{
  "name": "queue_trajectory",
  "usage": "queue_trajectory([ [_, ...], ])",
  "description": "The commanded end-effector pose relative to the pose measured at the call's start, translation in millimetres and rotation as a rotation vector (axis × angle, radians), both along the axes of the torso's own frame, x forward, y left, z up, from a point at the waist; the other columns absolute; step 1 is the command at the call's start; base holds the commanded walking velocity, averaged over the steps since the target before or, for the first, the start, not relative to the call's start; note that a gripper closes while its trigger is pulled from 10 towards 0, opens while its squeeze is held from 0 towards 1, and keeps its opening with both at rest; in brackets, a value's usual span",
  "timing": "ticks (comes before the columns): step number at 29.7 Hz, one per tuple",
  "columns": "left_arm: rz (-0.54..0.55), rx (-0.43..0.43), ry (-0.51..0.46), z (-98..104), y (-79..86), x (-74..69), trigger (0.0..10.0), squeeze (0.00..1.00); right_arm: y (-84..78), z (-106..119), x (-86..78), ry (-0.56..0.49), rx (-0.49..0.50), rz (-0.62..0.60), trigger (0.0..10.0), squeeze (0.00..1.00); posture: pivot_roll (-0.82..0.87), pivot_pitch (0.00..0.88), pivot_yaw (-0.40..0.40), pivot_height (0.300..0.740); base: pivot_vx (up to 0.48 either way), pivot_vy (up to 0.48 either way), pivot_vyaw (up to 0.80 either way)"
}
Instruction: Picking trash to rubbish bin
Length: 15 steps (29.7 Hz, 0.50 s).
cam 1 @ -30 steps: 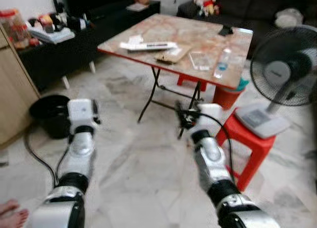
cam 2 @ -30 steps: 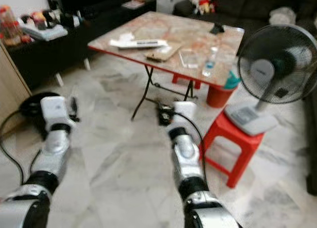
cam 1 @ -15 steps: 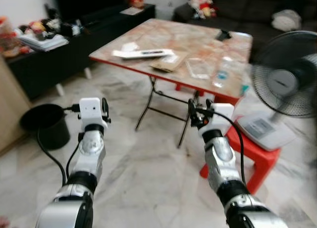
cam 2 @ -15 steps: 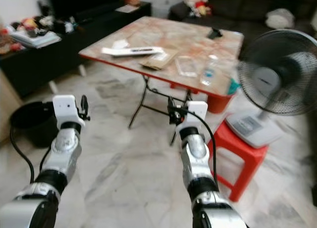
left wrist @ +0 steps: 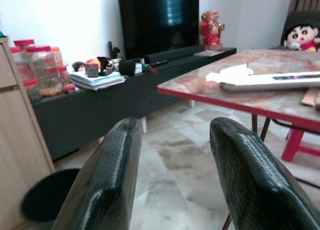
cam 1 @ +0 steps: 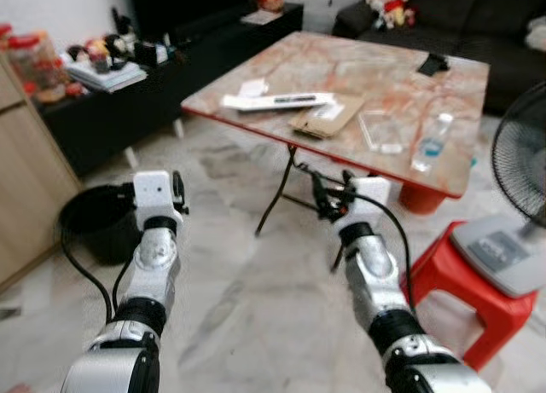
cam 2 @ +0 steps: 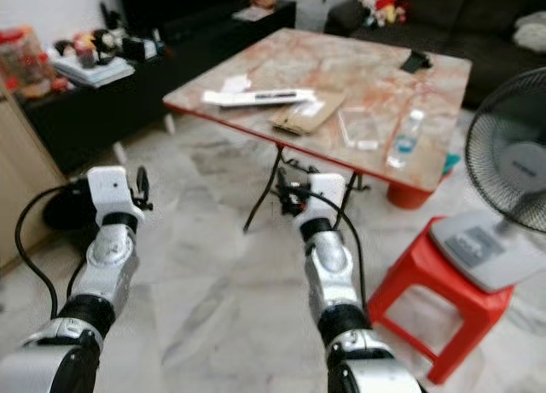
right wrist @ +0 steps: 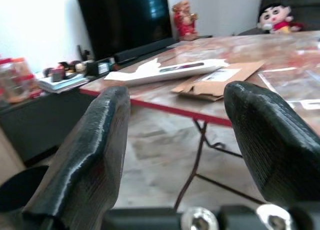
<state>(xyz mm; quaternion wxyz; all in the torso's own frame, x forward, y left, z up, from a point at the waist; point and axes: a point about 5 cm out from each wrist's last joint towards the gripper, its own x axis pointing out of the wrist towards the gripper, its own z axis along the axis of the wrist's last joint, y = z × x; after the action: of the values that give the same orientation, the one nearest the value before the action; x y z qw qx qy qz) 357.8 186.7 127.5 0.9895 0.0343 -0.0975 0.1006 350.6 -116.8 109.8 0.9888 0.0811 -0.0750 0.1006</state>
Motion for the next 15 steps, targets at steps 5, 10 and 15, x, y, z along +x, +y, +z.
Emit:
queue_trajectory([
  [5,0.024,0.004,-0.012,3.5,9.6,-0.4,10.0,0.00,13.4,4.6,1.2,-0.008,0.018,0.034,10.0,0.00,-0.01,0.004,-0.018,0.740,0.418,0.000,0.00],
  [10,0.021,0.004,-0.013,3.8,9.1,-0.2,10.0,0.00,13.9,4.9,1.3,-0.009,0.018,0.039,10.0,0.00,-0.01,0.000,-0.017,0.740,0.416,0.000,0.00],
  [15,0.019,0.005,-0.013,3.7,8.9,-0.2,10.0,0.00,15.0,5.1,1.3,-0.009,0.017,0.044,10.0,0.00,-0.01,0.000,-0.016,0.740,0.416,0.000,0.00],
])
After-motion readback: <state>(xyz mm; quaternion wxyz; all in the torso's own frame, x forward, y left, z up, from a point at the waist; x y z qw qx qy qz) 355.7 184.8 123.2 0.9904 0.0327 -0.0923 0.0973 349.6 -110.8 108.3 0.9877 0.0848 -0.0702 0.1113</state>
